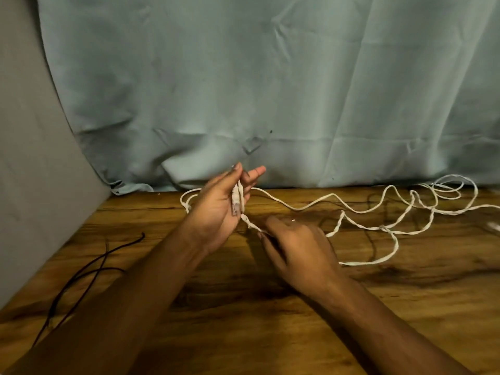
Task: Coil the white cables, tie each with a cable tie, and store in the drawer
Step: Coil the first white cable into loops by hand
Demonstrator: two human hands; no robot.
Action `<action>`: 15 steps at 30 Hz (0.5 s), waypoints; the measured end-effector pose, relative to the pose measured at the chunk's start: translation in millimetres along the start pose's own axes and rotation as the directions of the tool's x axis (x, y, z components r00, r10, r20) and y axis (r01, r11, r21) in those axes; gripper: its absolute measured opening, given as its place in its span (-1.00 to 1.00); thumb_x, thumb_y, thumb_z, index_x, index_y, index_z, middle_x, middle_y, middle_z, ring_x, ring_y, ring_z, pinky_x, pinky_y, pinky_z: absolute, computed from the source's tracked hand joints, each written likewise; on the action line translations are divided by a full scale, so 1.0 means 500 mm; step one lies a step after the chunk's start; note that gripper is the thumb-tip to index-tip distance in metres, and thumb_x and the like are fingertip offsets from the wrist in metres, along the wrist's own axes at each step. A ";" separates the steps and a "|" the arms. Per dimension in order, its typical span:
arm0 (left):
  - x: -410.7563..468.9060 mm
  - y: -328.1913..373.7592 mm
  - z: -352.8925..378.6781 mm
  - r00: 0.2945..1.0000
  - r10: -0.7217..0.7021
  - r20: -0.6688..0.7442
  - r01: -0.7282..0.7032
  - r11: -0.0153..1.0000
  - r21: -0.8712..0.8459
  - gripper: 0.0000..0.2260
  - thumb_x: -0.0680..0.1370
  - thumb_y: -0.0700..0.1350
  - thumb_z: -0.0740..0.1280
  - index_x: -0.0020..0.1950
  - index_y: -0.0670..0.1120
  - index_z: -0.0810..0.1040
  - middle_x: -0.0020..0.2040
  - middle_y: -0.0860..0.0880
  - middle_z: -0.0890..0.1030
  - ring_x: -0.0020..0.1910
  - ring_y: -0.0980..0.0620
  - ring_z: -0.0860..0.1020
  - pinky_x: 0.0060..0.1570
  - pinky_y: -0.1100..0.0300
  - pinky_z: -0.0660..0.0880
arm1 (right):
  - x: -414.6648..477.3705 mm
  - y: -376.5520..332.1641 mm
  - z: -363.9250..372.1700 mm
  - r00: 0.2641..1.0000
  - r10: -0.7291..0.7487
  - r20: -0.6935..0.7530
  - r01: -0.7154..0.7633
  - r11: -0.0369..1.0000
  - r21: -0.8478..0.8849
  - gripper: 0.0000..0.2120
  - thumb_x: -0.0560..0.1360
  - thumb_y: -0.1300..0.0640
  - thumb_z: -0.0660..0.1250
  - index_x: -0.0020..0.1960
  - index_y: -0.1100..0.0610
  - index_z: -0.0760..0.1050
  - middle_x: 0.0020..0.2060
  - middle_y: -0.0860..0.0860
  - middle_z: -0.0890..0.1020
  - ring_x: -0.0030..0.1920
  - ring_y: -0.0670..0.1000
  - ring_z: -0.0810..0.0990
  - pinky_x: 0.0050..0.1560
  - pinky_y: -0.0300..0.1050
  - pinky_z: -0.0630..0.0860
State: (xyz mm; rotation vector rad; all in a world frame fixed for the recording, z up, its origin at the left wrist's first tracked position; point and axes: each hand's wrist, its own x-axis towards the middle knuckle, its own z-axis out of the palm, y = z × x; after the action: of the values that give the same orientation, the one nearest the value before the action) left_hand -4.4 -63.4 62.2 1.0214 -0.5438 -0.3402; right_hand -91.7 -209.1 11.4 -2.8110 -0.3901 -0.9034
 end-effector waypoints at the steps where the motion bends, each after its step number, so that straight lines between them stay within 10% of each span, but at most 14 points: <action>1: -0.002 -0.008 -0.004 1.000 0.029 -0.003 -0.029 0.994 0.104 -0.75 0.61 0.02 0.26 -0.23 -0.03 0.51 0.33 -0.18 0.62 0.46 -0.01 0.46 0.58 -0.07 0.13 | 0.000 0.002 0.000 1.000 -0.007 0.009 0.007 1.000 0.003 -0.78 0.65 -0.08 0.16 0.13 -0.01 0.50 -0.08 -0.04 0.66 -0.15 0.05 0.65 -0.24 -0.06 0.49; 5: -0.010 -0.035 -0.011 0.998 0.026 0.049 -0.052 0.771 0.635 -0.69 0.58 0.18 0.24 -0.26 0.10 0.62 0.23 -0.16 0.66 0.33 0.03 0.55 0.45 0.09 0.35 | 0.000 0.017 0.001 0.999 -0.032 -0.015 0.031 0.999 -0.005 -0.80 0.64 -0.07 0.25 0.16 -0.01 0.54 -0.03 -0.06 0.67 -0.09 0.05 0.66 -0.19 -0.05 0.52; 12: -0.003 -0.038 -0.033 0.993 0.018 0.119 -0.110 0.536 0.837 -0.71 0.72 -0.03 0.19 -0.16 0.04 0.56 -0.23 0.12 0.60 -0.19 0.29 0.53 -0.01 0.19 0.43 | 0.004 0.033 -0.001 0.987 -0.118 -0.113 0.117 0.993 -0.008 -0.75 0.59 0.10 0.29 0.22 0.09 0.62 0.06 0.01 0.68 0.04 0.06 0.64 0.01 -0.03 0.55; 15: -0.005 -0.033 -0.034 0.990 -0.045 0.135 -0.096 0.484 0.870 -0.69 0.69 0.08 0.17 -0.16 0.01 0.54 -0.21 0.04 0.66 -0.13 -0.01 0.60 0.09 -0.03 0.50 | 0.004 0.034 -0.006 0.982 -0.115 -0.153 0.116 0.993 -0.006 -0.74 0.62 0.07 0.26 0.22 0.10 0.63 0.05 0.02 0.68 0.03 0.08 0.64 0.00 0.03 0.57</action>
State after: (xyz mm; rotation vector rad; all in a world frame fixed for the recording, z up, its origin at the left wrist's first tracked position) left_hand 3.1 -58.3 40.0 2.0187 -0.9039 -0.0711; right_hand -86.6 -225.6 13.8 -2.7162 -0.5363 -1.1322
